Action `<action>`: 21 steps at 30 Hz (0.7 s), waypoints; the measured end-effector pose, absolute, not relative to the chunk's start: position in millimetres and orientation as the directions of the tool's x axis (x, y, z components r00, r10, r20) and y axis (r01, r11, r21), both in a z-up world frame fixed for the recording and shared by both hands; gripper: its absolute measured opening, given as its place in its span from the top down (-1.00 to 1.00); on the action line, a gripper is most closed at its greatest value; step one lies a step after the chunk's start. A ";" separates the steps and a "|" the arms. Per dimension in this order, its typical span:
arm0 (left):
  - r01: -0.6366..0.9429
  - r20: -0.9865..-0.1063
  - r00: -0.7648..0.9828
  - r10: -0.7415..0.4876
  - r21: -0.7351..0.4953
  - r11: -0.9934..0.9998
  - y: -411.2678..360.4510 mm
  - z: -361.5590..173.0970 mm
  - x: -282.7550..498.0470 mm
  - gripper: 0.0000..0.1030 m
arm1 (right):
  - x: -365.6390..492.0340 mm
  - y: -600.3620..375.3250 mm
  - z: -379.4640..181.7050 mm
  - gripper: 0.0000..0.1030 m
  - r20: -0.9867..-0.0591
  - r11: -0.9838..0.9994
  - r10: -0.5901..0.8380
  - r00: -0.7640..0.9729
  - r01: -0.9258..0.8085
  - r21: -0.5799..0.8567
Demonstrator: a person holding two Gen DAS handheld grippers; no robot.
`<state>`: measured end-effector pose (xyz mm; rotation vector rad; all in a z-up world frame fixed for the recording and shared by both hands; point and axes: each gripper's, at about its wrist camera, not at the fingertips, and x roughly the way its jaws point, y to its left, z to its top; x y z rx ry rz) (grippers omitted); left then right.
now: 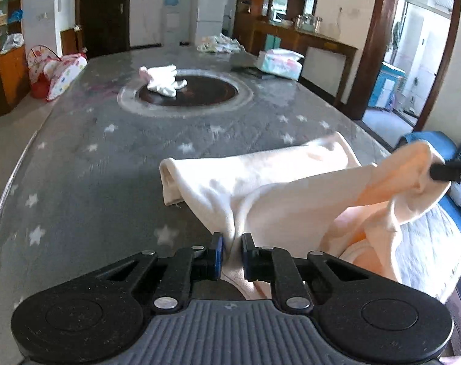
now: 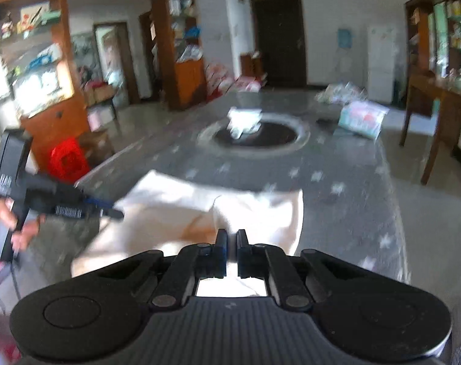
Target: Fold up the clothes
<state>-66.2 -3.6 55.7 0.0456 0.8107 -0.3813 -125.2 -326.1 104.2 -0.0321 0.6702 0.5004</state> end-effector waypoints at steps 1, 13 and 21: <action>0.353 -0.722 0.614 -0.319 -0.111 0.929 0.8 54.3 -69.2 0.73 | -128.7 -327.2 102.0 0.86 -0.618 0.874 0.445 0.648 -0.465 0.142; 0.333 -0.739 0.591 -0.322 -0.140 0.932 44.4 57.4 -74.5 0.19 | -95.5 -342.5 105.8 0.36 -0.614 0.873 0.469 0.635 -0.437 0.216; 0.189 -0.726 0.648 -0.231 -0.140 0.972 55.8 58.6 -25.7 -0.29 | -20.2 -333.7 84.0 0.19 -0.622 0.902 0.426 0.656 -0.364 0.233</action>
